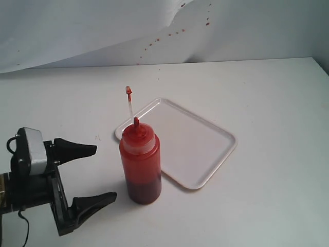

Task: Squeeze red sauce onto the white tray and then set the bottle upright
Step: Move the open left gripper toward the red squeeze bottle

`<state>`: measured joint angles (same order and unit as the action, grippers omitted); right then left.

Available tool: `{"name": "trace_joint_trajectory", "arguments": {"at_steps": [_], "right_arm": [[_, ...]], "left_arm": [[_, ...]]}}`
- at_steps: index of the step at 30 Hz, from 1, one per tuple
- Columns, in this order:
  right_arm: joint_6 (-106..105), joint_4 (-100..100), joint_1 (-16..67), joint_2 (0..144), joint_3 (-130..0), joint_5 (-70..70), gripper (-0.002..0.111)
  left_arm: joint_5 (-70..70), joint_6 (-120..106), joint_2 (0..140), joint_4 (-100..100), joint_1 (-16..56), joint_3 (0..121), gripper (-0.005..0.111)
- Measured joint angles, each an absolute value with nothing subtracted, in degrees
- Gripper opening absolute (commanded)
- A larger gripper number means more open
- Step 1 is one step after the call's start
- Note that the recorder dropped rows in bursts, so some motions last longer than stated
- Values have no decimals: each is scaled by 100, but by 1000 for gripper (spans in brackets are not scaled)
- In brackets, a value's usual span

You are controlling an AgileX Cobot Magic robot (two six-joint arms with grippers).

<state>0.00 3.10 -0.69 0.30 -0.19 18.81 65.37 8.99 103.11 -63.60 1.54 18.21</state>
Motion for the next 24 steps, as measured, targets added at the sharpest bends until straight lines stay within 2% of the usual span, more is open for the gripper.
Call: {"name": "trace_joint_trajectory", "arguments": {"at_steps": [13,24], "right_arm": [[0,310,-69,30,-19,1881,0],[0,310,-69,30,-19,1881,0]], "left_arm": [[6729,899,12196,-7128,154,2943,105],[6891,1081,12672,-7312,154,3576,105]]}}
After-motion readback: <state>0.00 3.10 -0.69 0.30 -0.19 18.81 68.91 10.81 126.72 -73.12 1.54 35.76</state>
